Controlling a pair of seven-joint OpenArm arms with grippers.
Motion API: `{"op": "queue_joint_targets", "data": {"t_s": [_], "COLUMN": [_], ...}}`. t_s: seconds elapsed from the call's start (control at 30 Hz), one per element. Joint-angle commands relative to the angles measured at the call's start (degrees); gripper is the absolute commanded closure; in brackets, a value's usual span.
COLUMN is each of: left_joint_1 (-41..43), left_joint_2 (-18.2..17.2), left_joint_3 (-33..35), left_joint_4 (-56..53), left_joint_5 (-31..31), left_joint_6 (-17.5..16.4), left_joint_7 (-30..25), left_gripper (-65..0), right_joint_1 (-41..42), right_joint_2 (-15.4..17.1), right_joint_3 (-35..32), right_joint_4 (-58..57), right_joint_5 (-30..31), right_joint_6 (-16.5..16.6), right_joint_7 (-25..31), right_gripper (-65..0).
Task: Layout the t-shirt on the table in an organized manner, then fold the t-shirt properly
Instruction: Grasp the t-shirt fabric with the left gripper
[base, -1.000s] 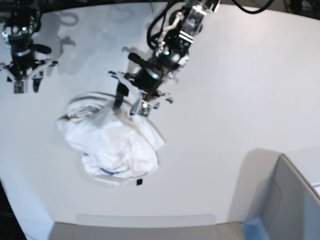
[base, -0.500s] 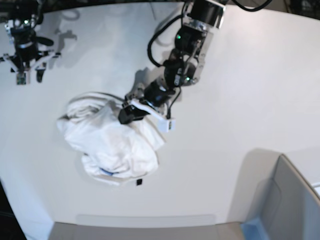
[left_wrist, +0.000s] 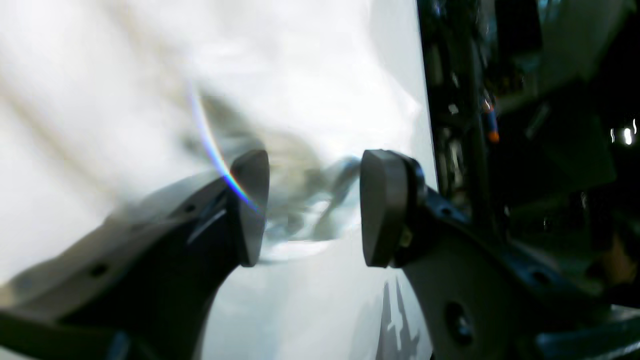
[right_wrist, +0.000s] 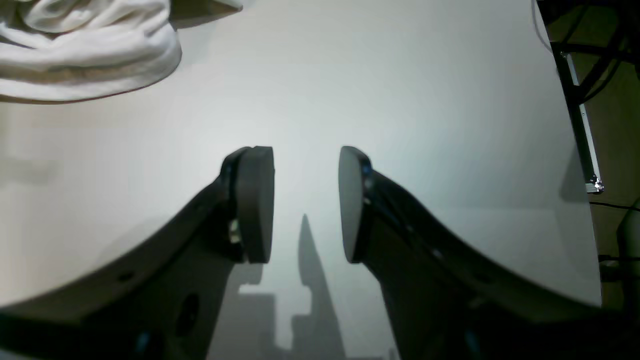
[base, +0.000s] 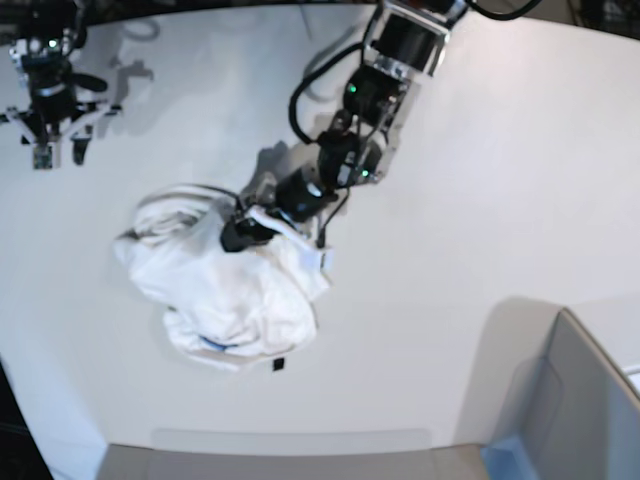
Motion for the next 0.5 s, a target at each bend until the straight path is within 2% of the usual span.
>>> {"op": "queue_joint_targets", "data": {"t_s": [0.0,0.27,0.37,0.47], "left_joint_1": [-1.9,-4.8,-6.9,-8.2], "left_joint_2": [0.9,1.0,1.1,1.5], "left_joint_3": [1.0,1.6,1.8,1.8], "left_joint_4": [0.1,-1.8,-2.2,-4.6], "left_joint_5": [-0.8,-0.8,-0.8,-0.8], "left_joint_6": [-0.9,-0.9,-0.9,-0.8], "left_joint_7": [-0.8,-1.2,-1.2,-1.1], "left_gripper": [-30.0,-28.1,-17.2,-2.3], "right_joint_1": [0.0,0.0,0.0,0.0], "right_joint_2": [0.4,0.3,0.0,0.0], "right_joint_3": [0.5,0.5,0.5,0.5], "right_joint_4": [1.1,0.9,0.9,0.9], "right_joint_5": [-0.1,-0.1,-0.1,-0.1], "right_joint_6": [-0.3,-0.3,-0.3,-0.3], "right_joint_7": [1.4,1.4,1.4,1.4], "right_gripper": [-20.7,-20.7,-20.7,-20.7]}}
